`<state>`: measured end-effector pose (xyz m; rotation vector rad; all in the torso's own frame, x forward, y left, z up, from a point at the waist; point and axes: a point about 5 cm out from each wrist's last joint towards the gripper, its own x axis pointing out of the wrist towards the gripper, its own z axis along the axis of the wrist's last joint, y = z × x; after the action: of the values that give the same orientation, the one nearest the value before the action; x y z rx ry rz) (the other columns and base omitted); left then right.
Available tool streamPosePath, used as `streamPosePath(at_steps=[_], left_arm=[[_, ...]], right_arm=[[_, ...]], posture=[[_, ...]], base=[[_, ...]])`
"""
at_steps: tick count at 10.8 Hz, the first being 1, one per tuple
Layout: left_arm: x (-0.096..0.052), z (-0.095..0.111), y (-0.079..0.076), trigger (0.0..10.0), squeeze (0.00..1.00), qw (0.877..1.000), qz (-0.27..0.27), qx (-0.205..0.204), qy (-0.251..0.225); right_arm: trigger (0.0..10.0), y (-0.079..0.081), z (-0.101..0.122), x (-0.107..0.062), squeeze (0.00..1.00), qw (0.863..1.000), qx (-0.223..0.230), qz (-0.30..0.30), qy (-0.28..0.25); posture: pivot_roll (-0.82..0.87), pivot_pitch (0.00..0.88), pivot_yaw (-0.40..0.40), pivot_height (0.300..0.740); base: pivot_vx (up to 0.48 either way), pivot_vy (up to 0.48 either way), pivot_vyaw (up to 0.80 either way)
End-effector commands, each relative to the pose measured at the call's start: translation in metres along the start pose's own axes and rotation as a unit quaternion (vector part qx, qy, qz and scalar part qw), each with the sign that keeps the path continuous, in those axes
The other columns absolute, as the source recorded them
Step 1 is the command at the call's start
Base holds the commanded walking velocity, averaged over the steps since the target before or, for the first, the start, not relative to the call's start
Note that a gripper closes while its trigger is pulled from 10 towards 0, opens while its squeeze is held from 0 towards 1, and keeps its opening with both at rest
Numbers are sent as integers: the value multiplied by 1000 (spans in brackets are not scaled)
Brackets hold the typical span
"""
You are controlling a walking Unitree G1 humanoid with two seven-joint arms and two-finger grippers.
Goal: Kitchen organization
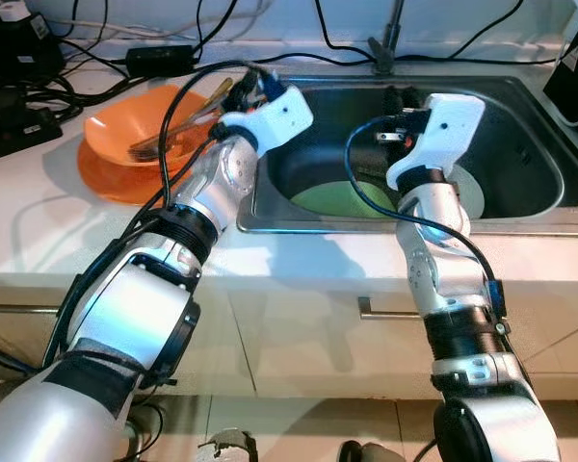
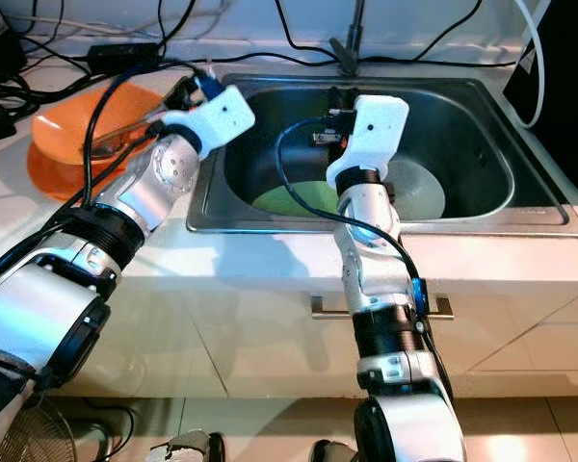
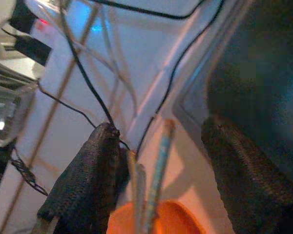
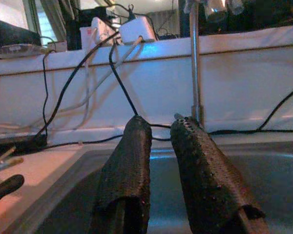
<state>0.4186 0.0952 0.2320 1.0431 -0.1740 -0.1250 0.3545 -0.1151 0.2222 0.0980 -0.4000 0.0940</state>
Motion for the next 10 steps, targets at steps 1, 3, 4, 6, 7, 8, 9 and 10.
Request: streamPosePath(at_steps=[1,3,4,6,7,8,9,10], left_arm=[[3,10,6,10000,0,1000,5,13,-12],[4,10,5,10000,0,1000,4,18,-6],[5,10,5,10000,0,1000,7,20,-4],[6,13,9,10000,0,999,20,29,0],[7,13,13,10000,0,999,33,35,1],[7,13,19,10000,0,998,45,38,4],[8,11,23,10000,0,998,55,40,10],[7,7,26,10000,0,997,65,44,20]], right_arm=[[10000,1,1,-3,0,1000,4,-1,3],[10000,0,2,-8,0,1000,4,-4,3],[10000,0,3,-12,0,1000,6,-5,4],[10000,2,5,-18,0,1000,10,-6,7],[10000,2,5,-20,0,1000,12,-7,7],[10000,2,6,-21,0,1000,14,-8,7],[10000,2,7,-23,0,1000,15,-7,8],[10000,2,7,-24,0,1000,15,-7,12]], posture=[[28,161,36,740],[19,175,39,740],[10,187,38,740],[3,207,36,740],[-2,211,33,740],[-6,215,29,740],[-8,219,24,740],[-7,219,21,740]], base=[[0,0,0],[0,0,0],[0,0,0],[0,0,0],[0,0,0],[0,0,0],[0,0,0],[0,0,0]])
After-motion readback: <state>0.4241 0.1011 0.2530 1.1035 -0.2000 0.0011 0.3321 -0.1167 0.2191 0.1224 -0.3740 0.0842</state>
